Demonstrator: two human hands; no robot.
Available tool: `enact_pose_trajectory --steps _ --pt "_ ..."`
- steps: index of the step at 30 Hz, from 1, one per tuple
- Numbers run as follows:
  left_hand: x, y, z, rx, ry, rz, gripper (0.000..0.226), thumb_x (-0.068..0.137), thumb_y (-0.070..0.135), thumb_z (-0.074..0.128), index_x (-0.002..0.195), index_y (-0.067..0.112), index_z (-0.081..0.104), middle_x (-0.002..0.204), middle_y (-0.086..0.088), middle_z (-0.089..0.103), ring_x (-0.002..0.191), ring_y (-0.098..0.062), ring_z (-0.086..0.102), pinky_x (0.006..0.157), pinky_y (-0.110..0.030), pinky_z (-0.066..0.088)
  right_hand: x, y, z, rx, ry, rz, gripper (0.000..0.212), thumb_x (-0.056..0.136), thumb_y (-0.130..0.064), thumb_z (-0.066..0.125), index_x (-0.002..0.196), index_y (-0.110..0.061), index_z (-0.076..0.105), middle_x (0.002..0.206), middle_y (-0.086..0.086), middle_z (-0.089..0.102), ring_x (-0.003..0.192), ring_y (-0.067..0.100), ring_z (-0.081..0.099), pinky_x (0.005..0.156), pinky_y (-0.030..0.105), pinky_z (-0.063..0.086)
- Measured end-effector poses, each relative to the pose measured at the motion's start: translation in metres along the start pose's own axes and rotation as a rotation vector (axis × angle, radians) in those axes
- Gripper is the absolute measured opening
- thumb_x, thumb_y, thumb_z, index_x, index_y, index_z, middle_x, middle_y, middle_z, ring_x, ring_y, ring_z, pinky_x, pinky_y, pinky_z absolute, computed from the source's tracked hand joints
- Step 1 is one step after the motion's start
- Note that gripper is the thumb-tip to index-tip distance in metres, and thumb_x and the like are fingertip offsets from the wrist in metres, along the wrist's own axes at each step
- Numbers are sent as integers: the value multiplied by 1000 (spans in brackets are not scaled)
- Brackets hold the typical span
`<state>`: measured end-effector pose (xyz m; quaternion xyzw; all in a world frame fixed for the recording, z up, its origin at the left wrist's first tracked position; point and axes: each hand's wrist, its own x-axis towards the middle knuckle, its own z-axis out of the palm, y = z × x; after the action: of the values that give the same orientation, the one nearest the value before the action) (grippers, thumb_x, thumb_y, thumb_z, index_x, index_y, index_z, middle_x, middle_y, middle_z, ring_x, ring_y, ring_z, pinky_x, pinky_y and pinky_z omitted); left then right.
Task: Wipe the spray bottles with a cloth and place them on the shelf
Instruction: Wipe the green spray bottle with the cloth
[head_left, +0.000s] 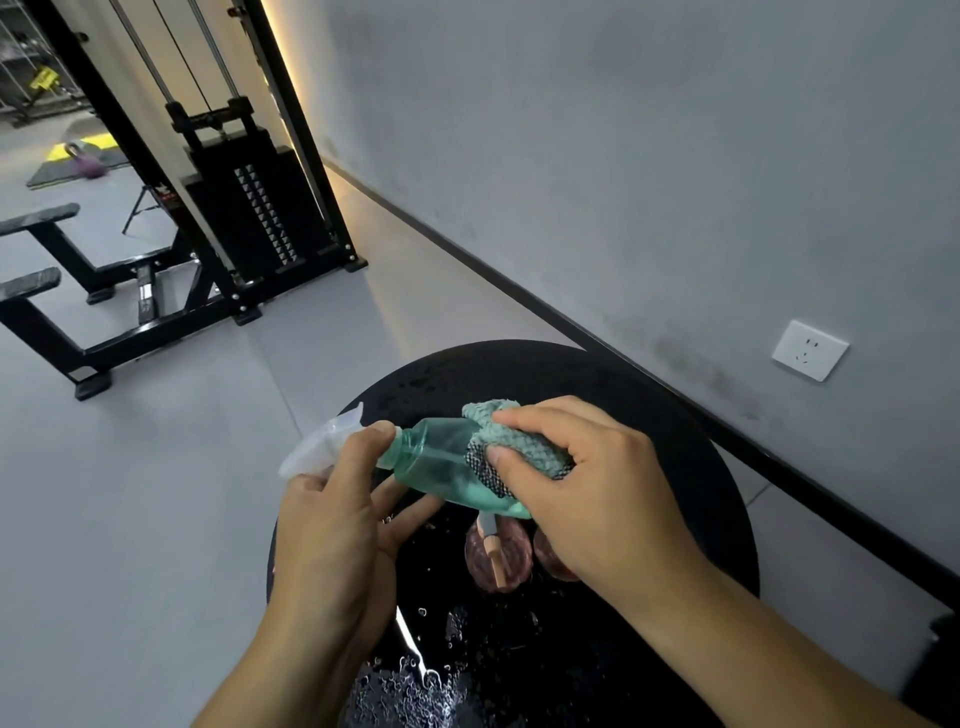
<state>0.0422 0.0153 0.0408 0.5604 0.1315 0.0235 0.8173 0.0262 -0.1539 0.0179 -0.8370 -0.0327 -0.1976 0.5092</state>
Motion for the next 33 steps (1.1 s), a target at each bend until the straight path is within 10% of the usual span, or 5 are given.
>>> enact_pose_trajectory --steps 11,17,22,29,33 --pt "10 -1 -15 -6 37 -19 20 94 19 72 81 17 55 102 -13 66 97 -36 78 70 -43 66 -2 -1 2 -34 10 -18 22 88 -14 79 110 -19 78 105 -17 67 100 -5 64 76 1 47" --pt "6 -6 -9 -22 -2 -9 11 96 15 68 88 13 60 80 -3 71 82 -27 78 61 -38 65 -6 -6 8 -30 -29 -71 27 91 -19 77 117 -24 76 114 -19 65 110 0 63 86 12 54" --pt "11 4 -17 -16 78 -15 22 94 20 71 79 20 55 105 -29 72 105 -47 74 48 -34 59 0 -3 2 -27 34 -49 22 89 -14 79 110 -20 77 105 -17 67 101 -6 64 80 2 47" --pt "6 -1 -10 -48 30 15 20 96 15 69 79 17 58 85 -6 71 83 -29 77 57 -36 64 -6 -6 5 -9 -42 -62 27 92 -16 76 119 -23 75 115 -18 65 110 -2 63 84 6 51" --pt "8 2 -13 -6 50 -5 20 95 17 70 80 20 57 104 -15 69 98 -45 72 43 -28 53 -1 -3 1 -26 0 -47 24 90 -15 78 113 -21 77 108 -19 67 104 -6 63 83 2 46"
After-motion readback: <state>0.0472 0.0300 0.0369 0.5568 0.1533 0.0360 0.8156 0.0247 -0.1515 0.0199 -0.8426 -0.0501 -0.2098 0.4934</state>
